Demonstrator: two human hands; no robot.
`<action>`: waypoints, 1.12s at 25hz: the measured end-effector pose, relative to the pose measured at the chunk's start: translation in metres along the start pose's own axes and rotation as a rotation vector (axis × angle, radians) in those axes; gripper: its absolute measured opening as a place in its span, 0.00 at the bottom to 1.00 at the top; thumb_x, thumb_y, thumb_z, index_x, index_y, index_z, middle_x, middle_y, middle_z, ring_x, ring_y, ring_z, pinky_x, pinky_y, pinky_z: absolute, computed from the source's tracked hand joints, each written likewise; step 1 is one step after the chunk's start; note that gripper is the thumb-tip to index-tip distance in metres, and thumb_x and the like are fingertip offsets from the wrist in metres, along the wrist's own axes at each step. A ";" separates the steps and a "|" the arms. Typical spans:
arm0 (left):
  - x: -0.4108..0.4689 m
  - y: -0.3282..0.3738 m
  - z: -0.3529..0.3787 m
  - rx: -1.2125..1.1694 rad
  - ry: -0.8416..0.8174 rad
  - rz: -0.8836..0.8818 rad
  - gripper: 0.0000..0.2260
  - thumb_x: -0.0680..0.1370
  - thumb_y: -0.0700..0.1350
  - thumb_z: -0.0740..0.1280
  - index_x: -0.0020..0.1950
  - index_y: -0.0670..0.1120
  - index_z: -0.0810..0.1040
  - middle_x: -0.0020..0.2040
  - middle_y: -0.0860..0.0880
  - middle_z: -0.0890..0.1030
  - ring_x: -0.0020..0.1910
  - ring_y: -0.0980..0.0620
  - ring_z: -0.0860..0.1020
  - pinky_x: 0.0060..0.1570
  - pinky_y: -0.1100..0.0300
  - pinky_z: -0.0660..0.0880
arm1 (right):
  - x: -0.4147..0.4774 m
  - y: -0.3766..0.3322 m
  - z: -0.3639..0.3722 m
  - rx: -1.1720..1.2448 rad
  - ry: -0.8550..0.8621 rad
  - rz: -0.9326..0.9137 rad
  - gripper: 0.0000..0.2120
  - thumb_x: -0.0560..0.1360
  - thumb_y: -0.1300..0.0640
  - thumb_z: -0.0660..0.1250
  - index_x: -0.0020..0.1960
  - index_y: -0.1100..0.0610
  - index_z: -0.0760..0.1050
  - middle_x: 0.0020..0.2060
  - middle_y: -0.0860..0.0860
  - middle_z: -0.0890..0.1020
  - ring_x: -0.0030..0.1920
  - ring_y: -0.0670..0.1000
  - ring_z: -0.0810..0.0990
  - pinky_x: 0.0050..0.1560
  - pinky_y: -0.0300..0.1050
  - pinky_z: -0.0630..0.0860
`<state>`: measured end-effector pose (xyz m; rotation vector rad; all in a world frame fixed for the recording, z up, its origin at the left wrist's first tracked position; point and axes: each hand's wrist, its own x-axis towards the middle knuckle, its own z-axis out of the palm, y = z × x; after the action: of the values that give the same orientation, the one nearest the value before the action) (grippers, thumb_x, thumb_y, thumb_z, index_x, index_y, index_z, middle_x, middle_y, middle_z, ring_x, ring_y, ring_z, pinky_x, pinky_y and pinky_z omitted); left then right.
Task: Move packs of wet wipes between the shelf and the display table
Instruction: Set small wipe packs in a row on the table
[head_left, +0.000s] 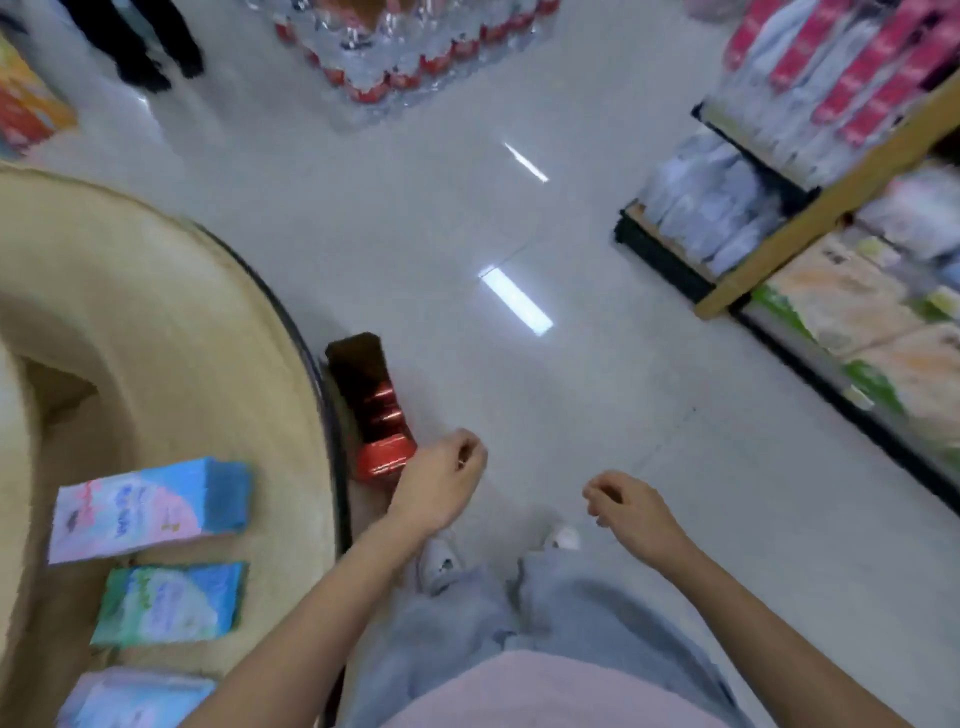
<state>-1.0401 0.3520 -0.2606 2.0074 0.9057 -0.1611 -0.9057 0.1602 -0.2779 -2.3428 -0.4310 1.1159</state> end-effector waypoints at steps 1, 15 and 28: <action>0.012 0.021 0.015 0.012 -0.058 0.049 0.08 0.79 0.47 0.62 0.46 0.45 0.77 0.44 0.44 0.83 0.46 0.44 0.81 0.49 0.50 0.76 | -0.009 0.022 -0.013 0.069 0.051 0.050 0.08 0.77 0.58 0.63 0.40 0.53 0.75 0.38 0.51 0.81 0.44 0.55 0.81 0.53 0.53 0.76; 0.060 0.254 0.275 0.239 -0.595 0.268 0.05 0.79 0.44 0.62 0.48 0.51 0.77 0.43 0.51 0.82 0.44 0.51 0.80 0.46 0.61 0.75 | -0.070 0.257 -0.218 0.619 0.525 0.392 0.06 0.78 0.63 0.60 0.45 0.58 0.76 0.38 0.54 0.79 0.37 0.51 0.76 0.38 0.38 0.71; 0.231 0.458 0.395 0.297 -0.657 0.284 0.07 0.79 0.41 0.62 0.46 0.51 0.76 0.45 0.51 0.81 0.45 0.53 0.79 0.41 0.68 0.71 | 0.004 0.356 -0.413 0.735 0.687 0.545 0.07 0.78 0.62 0.60 0.51 0.60 0.77 0.43 0.56 0.81 0.37 0.49 0.78 0.33 0.32 0.71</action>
<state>-0.4855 0.0185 -0.2795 2.1172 0.1824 -0.7781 -0.5544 -0.2567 -0.2610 -1.9977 0.7730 0.4569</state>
